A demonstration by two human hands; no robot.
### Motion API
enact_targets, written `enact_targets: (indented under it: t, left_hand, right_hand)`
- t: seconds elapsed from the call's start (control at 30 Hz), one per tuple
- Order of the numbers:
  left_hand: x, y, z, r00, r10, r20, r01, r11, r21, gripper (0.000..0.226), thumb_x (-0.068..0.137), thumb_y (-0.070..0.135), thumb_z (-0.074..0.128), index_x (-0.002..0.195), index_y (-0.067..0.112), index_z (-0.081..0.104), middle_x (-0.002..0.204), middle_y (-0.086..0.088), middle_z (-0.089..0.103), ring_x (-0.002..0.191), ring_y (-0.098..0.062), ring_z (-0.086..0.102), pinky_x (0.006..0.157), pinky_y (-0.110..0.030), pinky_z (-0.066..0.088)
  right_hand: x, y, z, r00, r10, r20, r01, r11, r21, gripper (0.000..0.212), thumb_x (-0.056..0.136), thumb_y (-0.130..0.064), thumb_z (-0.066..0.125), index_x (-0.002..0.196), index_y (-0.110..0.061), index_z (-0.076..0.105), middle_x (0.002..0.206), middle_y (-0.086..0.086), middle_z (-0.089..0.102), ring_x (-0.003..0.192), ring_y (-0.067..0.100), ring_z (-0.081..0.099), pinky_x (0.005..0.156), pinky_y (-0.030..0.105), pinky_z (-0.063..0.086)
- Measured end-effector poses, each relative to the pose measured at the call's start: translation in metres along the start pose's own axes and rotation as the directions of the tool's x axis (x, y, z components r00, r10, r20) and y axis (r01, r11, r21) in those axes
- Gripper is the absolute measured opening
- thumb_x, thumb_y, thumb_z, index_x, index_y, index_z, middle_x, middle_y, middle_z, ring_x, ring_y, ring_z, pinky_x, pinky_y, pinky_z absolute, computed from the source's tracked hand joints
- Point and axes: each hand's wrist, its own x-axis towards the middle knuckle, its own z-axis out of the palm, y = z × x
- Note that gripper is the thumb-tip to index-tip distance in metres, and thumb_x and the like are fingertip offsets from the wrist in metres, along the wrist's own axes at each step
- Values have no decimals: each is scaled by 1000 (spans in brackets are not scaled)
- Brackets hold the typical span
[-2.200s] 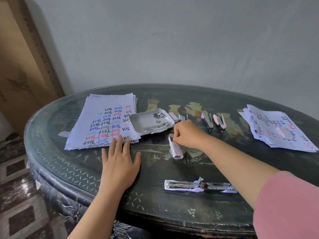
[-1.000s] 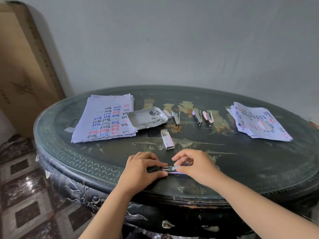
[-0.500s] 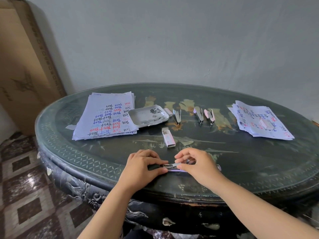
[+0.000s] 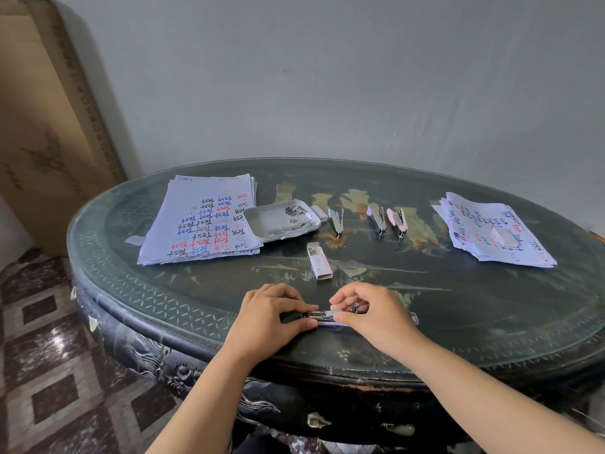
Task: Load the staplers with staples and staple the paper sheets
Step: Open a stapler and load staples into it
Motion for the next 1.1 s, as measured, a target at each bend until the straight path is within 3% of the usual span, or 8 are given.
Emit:
enact_targets:
  t: [0.2,0.3,0.47,0.57,0.77,0.87,0.93,1.1]
  left_hand:
    - [-1,0,0,1000,-6,-5,6,1000,-16,46,67,76,43,98,53,67,94,31,53,100,6,45,93,-12,19]
    - [0,-1,0,1000,-6,-5,6,1000,-20,46,67,76,44,99,53,67,94,31,54,100,5,45,93,-12,19]
    - [-1,-1,1,1000,-2,-10,2,1000,-16,45,67,76,44,98,53,67,94,31,54,100,5,46,92,-13,21]
    - [-1,-1,1,1000,-3,-9,3,1000,-19,44,68,76,44,98,53,67,93,30,55,99,5,46,92,-13,21]
    - [-1,-1,1,1000,-7,-10,7,1000,-13,44,67,77,44,98,54,67,93,32,54,99,5,46,92,-14,23]
    - [-1,-1,1,1000,-8,-10,8,1000,-12,44,68,76,44,98,54,67,93,32,53,99,5,46,90,-16,23]
    - [0,-1,1,1000,-7,-11,7,1000,-12,44,67,76,45,98,53,67,93,32,54,99,6,46,91,-16,23]
    - [0,-1,2,1000,-14,-22,13,999,-33,45,66,75,47,95,48,71,91,31,55,96,4,49,90,-23,27]
  right_hand:
    - [-4,0,2,997,-67,35,70,994,-87,31,73,-15,80,97,-34,71,92,-22,71,92,-14,60,80,1,38]
    - [-6,3,-1,992,-130,2,129,981,-142,28,77,-16,78,98,-32,71,90,-26,65,91,-15,55,75,-1,37]
    - [-3,9,-12,959,-270,88,284,896,-342,10,86,-22,67,87,-29,74,86,-14,62,87,2,53,78,18,43]
    - [-1,9,-15,932,-329,151,361,825,-435,13,90,-26,62,94,-30,74,86,-11,58,86,4,48,76,13,35]
    - [3,11,-11,897,-388,210,440,762,-475,18,87,-21,62,98,-29,74,83,-9,59,83,8,49,82,19,36]
    - [3,10,-11,906,-354,231,423,779,-464,21,88,-21,61,103,-29,74,89,-8,62,89,10,52,84,19,38]
    - [3,10,-11,926,-282,250,364,838,-407,27,91,-26,58,112,-37,70,97,-10,59,97,7,47,83,13,32]
    - [4,6,-9,937,-170,305,258,925,-280,47,91,-23,57,124,-56,52,101,-11,51,99,6,45,89,20,38]
